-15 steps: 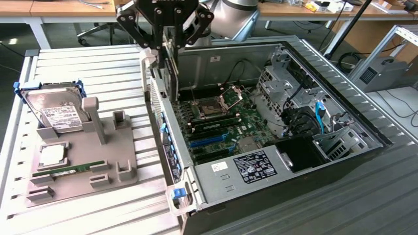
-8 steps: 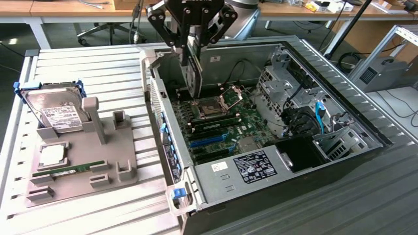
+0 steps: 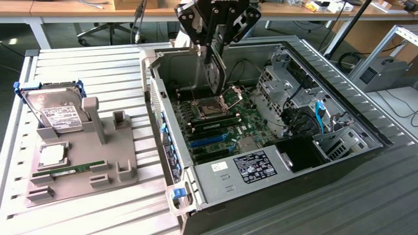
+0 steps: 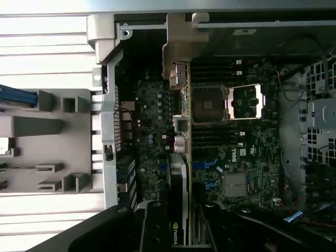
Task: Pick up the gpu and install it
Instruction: 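Pick up the gpu and move the gpu toward the slot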
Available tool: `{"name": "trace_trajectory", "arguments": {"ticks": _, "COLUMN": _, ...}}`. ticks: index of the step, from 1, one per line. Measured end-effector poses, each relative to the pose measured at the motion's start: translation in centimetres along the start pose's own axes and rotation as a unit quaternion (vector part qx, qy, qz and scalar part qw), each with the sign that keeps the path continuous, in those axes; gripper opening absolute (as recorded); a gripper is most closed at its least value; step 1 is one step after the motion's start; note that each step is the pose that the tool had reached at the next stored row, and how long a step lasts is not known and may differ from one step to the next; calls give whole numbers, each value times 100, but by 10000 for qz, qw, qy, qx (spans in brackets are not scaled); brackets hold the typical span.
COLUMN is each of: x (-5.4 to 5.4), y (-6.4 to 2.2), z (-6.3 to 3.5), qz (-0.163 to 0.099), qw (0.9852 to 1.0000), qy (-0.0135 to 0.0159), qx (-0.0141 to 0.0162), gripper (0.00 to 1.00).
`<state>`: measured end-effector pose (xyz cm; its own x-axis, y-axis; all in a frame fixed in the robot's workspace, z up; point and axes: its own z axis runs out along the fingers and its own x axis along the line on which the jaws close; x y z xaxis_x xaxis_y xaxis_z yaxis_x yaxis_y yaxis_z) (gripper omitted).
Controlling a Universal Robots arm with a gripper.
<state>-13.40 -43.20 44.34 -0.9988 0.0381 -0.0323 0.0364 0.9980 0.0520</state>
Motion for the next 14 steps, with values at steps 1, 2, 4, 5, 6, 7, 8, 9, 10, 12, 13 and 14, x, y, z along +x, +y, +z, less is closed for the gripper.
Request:
{"name": "trace_trajectory", "arguments": {"ticks": 1, "x": -55, "y": 2, "z": 2, "qz": 0, "qw": 10000, "qy": 0, "qx": -1, "gripper": 27}}
{"name": "trace_trajectory", "arguments": {"ticks": 2, "x": -100, "y": 4, "z": 4, "qz": -1, "qw": 10000, "qy": 0, "qx": -1, "gripper": 27}}
{"name": "trace_trajectory", "arguments": {"ticks": 4, "x": -249, "y": 9, "z": 9, "qz": -1, "qw": 10000, "qy": 0, "qx": 0, "gripper": 27}}
{"name": "trace_trajectory", "arguments": {"ticks": 5, "x": -292, "y": 11, "z": 10, "qz": 0, "qw": 10000, "qy": 0, "qx": 0, "gripper": 27}}
{"name": "trace_trajectory", "arguments": {"ticks": 6, "x": -329, "y": 12, "z": 12, "qz": 0, "qw": 10000, "qy": 0, "qx": 0, "gripper": 27}}
{"name": "trace_trajectory", "arguments": {"ticks": 7, "x": -362, "y": 13, "z": 13, "qz": 0, "qw": 10000, "qy": 0, "qx": 0, "gripper": 27}}
{"name": "trace_trajectory", "arguments": {"ticks": 8, "x": -395, "y": 14, "z": 14, "qz": -1, "qw": 10000, "qy": 0, "qx": 0, "gripper": 27}}
{"name": "trace_trajectory", "arguments": {"ticks": 9, "x": -437, "y": 16, "z": 15, "qz": -1, "qw": 10000, "qy": 0, "qx": 0, "gripper": 27}}
{"name": "trace_trajectory", "arguments": {"ticks": 10, "x": -477, "y": 17, "z": 17, "qz": 0, "qw": 10000, "qy": 0, "qx": 0, "gripper": 27}}
{"name": "trace_trajectory", "arguments": {"ticks": 12, "x": -561, "y": 20, "z": 19, "qz": -1, "qw": 10000, "qy": 0, "qx": 0, "gripper": 27}}
{"name": "trace_trajectory", "arguments": {"ticks": 13, "x": -632, "y": 23, "z": 22, "qz": 0, "qw": 10000, "qy": 0, "qx": 0, "gripper": 27}}
{"name": "trace_trajectory", "arguments": {"ticks": 14, "x": -669, "y": 24, "z": 23, "qz": 0, "qw": 10000, "qy": 0, "qx": 0, "gripper": 27}}
